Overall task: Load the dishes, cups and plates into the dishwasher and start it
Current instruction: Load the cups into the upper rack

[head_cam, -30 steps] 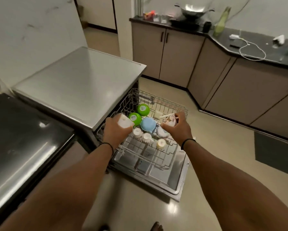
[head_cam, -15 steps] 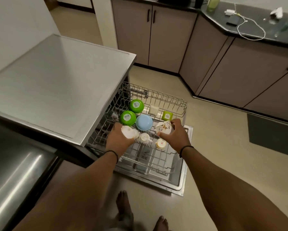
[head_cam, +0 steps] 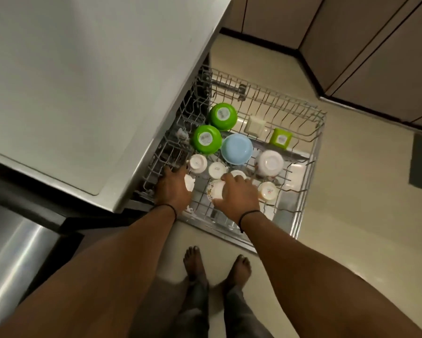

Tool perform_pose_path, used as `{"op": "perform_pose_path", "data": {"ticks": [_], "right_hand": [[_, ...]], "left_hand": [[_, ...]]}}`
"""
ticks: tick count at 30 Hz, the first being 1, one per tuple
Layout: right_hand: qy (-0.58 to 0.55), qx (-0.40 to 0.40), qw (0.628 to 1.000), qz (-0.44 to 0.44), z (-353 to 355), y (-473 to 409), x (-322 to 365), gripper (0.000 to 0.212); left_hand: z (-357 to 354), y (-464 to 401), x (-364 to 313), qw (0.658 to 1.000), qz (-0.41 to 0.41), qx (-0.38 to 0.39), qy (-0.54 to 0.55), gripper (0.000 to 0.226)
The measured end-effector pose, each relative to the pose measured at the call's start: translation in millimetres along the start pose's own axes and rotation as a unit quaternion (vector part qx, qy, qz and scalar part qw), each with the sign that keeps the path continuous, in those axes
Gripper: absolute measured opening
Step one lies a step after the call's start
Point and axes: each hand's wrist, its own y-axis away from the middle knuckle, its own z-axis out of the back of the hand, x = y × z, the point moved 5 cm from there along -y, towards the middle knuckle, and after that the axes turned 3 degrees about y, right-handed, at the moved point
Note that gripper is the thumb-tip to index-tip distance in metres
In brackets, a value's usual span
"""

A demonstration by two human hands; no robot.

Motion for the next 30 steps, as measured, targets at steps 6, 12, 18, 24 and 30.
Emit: {"op": "perform_pose_path", "data": {"ticks": [6,12,18,24,30], "right_hand": [[0.037,-0.02,0.998,0.037,-46.1,-31.3,24.8,0.067],[0.053,-0.003,0.998,0.044,-75.7,-47.1,35.2,0.065],[0.041,0.003,0.998,0.037,-90.0,-51.6,35.6,0.066],[0.042,0.016,0.998,0.036,-93.2,-51.7,33.2,0.071],[0.043,0.023,0.998,0.04,-88.9,-48.1,32.6,0.074]], "left_hand": [[-31.3,-32.3,10.0,0.99,-0.078,0.012,-0.114,0.052],[-51.1,-58.5,21.7,0.985,-0.098,0.046,-0.136,0.056],[-66.9,-68.6,18.8,0.977,-0.135,0.074,-0.15,0.052],[-74.7,-69.8,21.2,0.973,-0.122,0.115,-0.156,0.069],[-75.5,-71.6,26.1,0.976,-0.106,0.105,-0.158,0.066]]}}
